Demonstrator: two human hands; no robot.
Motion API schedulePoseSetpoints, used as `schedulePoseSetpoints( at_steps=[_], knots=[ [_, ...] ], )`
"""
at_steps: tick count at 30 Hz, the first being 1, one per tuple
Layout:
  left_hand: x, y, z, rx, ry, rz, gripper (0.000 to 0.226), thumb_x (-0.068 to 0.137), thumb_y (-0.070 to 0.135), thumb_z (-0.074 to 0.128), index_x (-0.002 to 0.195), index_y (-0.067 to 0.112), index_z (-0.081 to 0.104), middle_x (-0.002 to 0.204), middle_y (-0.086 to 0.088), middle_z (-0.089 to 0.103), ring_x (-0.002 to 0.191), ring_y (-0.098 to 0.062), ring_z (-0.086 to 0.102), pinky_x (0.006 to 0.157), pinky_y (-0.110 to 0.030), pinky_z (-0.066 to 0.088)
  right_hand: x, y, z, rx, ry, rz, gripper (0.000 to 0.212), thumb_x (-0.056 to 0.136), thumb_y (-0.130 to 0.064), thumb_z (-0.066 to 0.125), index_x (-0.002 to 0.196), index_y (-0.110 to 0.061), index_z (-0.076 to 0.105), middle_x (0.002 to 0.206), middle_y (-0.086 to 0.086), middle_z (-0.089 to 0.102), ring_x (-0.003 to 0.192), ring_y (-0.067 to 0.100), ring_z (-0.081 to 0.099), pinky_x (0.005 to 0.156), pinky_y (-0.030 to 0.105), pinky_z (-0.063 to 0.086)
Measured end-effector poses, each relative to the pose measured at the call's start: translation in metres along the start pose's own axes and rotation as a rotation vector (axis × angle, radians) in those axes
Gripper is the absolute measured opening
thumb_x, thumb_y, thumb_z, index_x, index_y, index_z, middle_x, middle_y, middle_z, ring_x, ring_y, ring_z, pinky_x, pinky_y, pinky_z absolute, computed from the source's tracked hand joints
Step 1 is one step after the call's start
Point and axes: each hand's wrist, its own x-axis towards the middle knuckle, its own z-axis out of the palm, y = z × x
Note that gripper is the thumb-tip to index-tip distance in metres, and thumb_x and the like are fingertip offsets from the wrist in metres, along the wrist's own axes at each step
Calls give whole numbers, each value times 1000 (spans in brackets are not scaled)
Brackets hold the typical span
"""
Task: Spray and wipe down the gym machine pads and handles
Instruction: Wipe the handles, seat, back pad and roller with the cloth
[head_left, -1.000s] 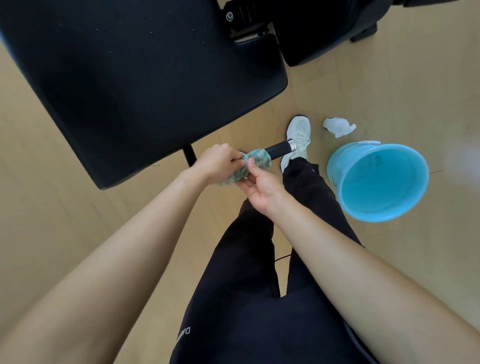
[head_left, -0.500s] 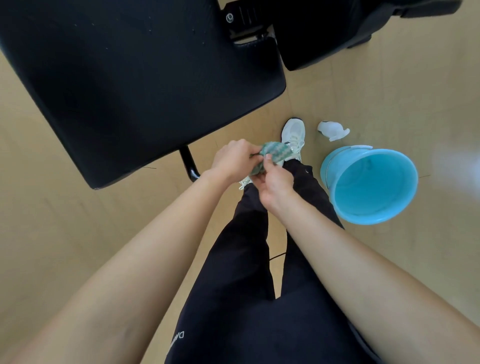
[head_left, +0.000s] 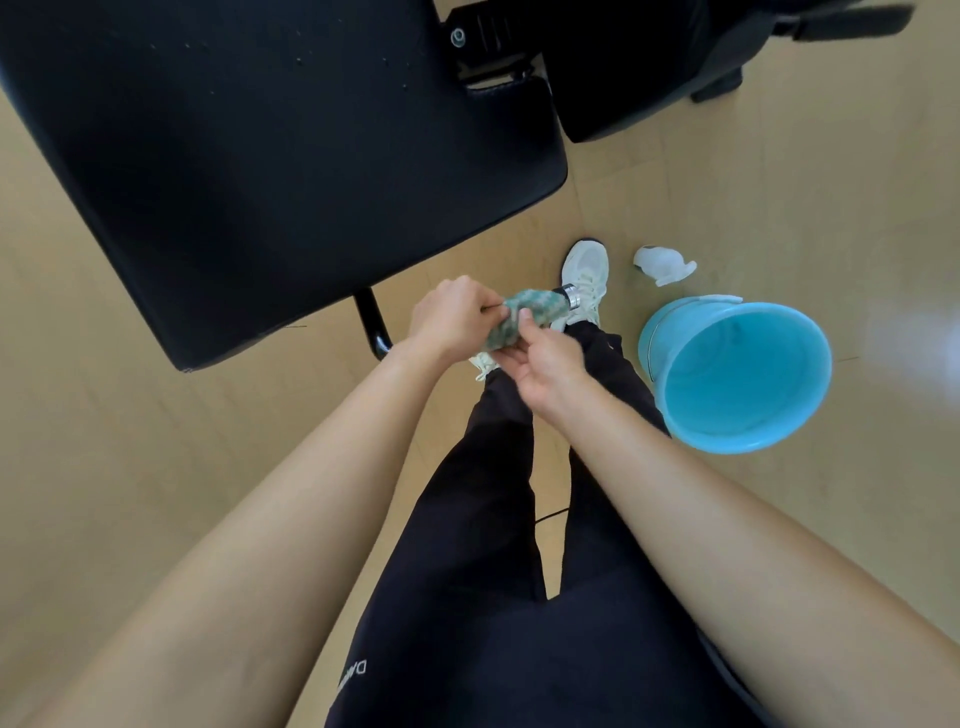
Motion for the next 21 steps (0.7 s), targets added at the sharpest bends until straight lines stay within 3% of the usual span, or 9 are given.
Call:
schedulePoseSetpoints(
  at_steps=[4,6,9,11,16,21],
  knots=[
    [20,25,4,-20,-71,107,46,105,30,53,61,20,47,61,4,44,66,-25,43,53,-35,27,15,-29,-23,-1,69,-94,18,104,-12,58,114,2,65,120,24,71,98,32,74,92,46,61],
    [24,29,8,-26,-90,138,41,106,28,53,66,21,53,63,5,46,68,-24,44,53,-35,27,16,-33,-27,-21,72,-122,12,104,-13,60,103,-3,66,111,19,73,93,29,75,96,48,59],
    [18,16,10,-64,-74,148,21,105,32,55,102,29,75,78,6,64,78,-25,56,61,-35,40,14,-22,-21,-21,59,-125,14,103,-15,61,103,-2,68,113,20,74,101,32,74,97,50,59],
    [7,2,5,-55,-31,122,24,104,35,56,118,34,75,88,4,71,84,-24,62,65,-35,47,8,-5,-10,-33,31,-93,17,104,-15,60,108,0,68,117,21,73,106,33,73,96,49,59],
    [-34,-43,-10,60,93,0,25,104,38,55,116,37,77,98,6,75,90,-23,65,64,-34,45,-15,36,20,-63,-97,29,15,105,-15,56,103,-5,67,120,18,72,113,32,71,95,44,59],
    [-44,-40,-10,83,138,-47,26,105,35,53,110,31,78,88,1,70,85,-26,64,63,-33,39,-18,37,21,-69,-179,79,16,106,-14,55,103,-4,66,119,19,70,112,33,69,90,42,59]
  ],
)
